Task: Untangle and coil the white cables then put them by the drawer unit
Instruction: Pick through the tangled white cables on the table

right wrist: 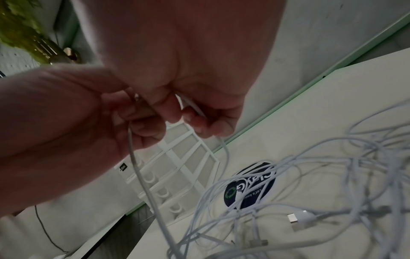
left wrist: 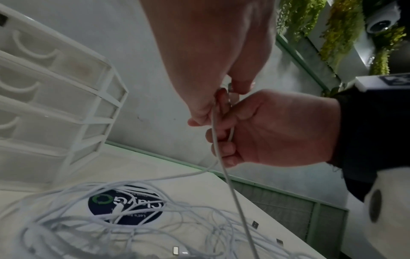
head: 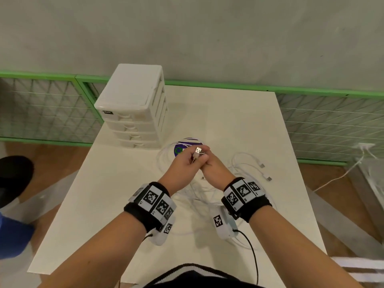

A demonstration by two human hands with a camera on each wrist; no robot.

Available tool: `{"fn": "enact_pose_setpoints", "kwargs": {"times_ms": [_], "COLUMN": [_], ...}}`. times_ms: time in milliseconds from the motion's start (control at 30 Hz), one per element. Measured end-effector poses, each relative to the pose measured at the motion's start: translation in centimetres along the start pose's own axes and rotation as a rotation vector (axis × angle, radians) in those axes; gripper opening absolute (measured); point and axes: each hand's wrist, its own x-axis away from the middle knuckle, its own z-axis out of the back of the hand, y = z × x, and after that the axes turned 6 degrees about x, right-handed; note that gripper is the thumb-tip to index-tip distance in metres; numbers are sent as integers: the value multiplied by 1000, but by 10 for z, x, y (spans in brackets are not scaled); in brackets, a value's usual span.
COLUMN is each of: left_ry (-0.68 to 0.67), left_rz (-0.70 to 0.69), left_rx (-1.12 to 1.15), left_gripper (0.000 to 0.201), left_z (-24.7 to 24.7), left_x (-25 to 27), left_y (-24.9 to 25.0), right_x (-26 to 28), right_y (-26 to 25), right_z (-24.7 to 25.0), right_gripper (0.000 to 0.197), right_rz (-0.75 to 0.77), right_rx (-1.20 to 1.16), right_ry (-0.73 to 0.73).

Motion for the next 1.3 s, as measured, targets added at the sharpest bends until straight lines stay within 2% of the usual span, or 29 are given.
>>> {"fn": "enact_pose_setpoints", "kwargs": {"times_ms": [100, 167, 233, 333, 400, 467, 533, 567, 733, 867, 967, 1000, 1067, 1133, 1300], "left_ry": [36, 51, 70, 81, 64, 35, 17, 13, 32, 33, 72, 91, 95, 59, -21], "left_rz": [-14, 12, 43, 58, 61, 45, 35, 39, 84, 97, 71, 63, 32, 5, -5], "left_rx": [-10, 5, -8, -57, -73, -73, -62, -55, -16, 59, 66, 53, 41, 30, 23], "left_gripper": [10, 16, 17, 16, 17, 21, 23, 22, 24, 21, 9, 12, 22, 29, 32], "left_z": [-9, -13, -14, -13, -13, -14, -16, -17, -17, -19, -24, -26, -30, -34, -31], "left_x": [-5, -10, -15, -21, -24, -26, -26, -27, -29, -29, -30, -30, -31, -31, -32], "left_y": [0, -3, -4, -8, -10, -14, -16, -17, -21, -15, -12, -11, -9, -9, -15], "right_x": [3, 6, 11, 16, 20, 26, 30, 31, 32, 26, 18, 16, 13, 10, 10], "right_y": [-2, 6, 23, 66, 100, 129, 148, 156, 161, 144, 107, 91, 60, 38, 24], "right_z": [8, 17, 33, 70, 98, 116, 123, 125, 123, 126, 119, 113, 98, 84, 78], "right_gripper": [34, 43, 45, 28, 31, 38, 40, 38, 30, 19, 12, 9, 11, 17, 23], "right_rz": [10, -11, -112, -324, -543, -709, -768, -770, -847, -726, -425, -324, -162, -66, -42], "right_rx": [-60, -1, 79, 285, 517, 684, 822, 877, 895, 699, 540, 487, 359, 285, 187], "right_ry": [-27, -15, 129, 357, 332, 217, 108, 101, 182, 299, 427, 430, 359, 252, 166]}}
